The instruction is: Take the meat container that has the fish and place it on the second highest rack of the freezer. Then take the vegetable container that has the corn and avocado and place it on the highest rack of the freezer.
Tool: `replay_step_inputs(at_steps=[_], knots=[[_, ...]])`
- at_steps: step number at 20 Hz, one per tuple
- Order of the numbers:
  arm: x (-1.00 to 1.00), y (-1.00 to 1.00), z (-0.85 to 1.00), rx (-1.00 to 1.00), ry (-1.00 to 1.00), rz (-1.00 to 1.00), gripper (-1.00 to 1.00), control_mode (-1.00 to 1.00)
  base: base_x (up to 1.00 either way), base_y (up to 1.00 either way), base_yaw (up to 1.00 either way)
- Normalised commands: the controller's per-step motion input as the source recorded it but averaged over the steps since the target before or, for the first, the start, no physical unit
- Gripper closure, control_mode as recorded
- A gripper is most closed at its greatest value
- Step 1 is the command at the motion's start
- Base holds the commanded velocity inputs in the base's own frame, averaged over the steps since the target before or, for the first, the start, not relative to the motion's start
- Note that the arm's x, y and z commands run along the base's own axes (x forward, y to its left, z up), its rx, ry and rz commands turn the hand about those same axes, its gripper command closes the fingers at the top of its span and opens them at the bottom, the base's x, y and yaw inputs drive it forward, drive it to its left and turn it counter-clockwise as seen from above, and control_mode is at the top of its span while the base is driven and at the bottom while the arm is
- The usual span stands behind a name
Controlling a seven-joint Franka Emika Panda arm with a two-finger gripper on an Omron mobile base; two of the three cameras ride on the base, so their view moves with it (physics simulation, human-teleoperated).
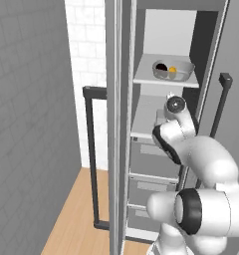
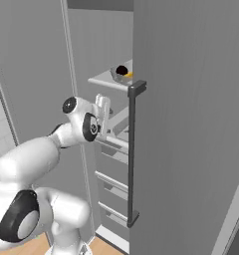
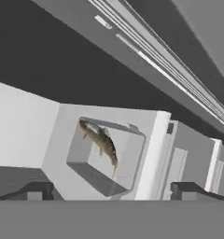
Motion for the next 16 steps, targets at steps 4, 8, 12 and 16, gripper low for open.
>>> replay_step_inputs(at_steps=[4, 8, 12, 16], knots=[[-1.0, 0.05, 1.0, 0.0, -0.38, -0.08, -1.0, -1.0, 0.0, 0.0, 0.0], [-1.0, -0.06, 1.0, 0.01, -0.47, 0.02, -1.0, -1.0, 0.0, 0.0, 0.0], [-1.0, -0.12, 1.0, 0.01, -0.49, 0.06, -1.0, -1.0, 0.0, 0.0, 0.0], [-1.0, -0.28, 0.74, 0.11, -0.37, 0.07, -1.0, -1.0, 0.0, 0.0, 0.0]])
